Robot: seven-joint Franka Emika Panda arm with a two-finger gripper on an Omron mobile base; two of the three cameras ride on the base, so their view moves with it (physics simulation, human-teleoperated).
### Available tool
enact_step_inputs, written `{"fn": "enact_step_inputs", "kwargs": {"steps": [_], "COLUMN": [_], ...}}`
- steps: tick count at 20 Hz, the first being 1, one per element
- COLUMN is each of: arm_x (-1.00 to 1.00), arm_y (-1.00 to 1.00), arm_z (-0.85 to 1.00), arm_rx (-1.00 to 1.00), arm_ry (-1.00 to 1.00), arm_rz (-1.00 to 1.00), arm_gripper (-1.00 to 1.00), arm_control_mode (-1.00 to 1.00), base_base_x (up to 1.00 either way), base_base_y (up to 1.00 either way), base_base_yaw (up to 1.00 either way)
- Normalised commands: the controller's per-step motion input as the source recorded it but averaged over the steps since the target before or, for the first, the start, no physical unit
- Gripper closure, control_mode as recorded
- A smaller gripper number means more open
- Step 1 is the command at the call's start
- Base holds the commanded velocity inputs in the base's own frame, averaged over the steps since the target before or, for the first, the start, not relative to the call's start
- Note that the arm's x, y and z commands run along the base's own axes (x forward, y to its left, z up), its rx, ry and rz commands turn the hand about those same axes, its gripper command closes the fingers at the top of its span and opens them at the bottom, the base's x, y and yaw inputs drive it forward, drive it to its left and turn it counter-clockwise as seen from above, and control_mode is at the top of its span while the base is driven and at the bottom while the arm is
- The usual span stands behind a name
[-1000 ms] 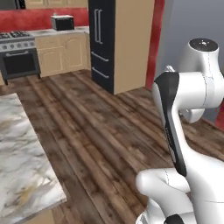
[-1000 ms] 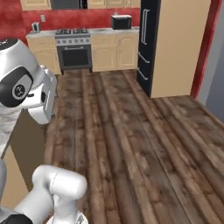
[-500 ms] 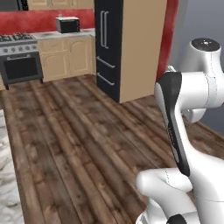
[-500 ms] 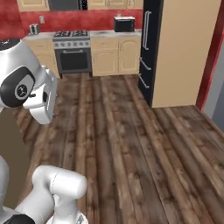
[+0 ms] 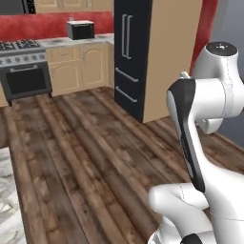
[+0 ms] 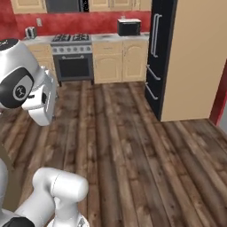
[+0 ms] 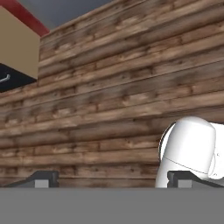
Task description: Retrieve the tupperware and aluminum foil from the cabinet and place them on the dining counter near the plate with lime and squash to prepare for storing leftovers.
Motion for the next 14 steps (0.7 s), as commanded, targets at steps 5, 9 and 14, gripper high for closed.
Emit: {"fn": "enact_step_inputs", "kwargs": {"steps": [5, 9, 14], "arm_x": [0.00, 0.00, 0.00], "arm_y": [0.00, 0.00, 0.00], "arm_z": [0.00, 0.00, 0.00], "arm_rx": [0.00, 0.00, 0.00], "arm_ry": [0.00, 0.00, 0.00], "arm_rz": [0.00, 0.00, 0.00], "arm_gripper": [-1.00, -1.00, -1.00], "arm_control_mode": [1.00, 1.00, 1.00], "base_base_x": [1.00, 1.00, 1.00], "base_base_y": [0.43, 0.38, 0.34], "base_base_yaw": [0.00, 0.00, 0.00]}}
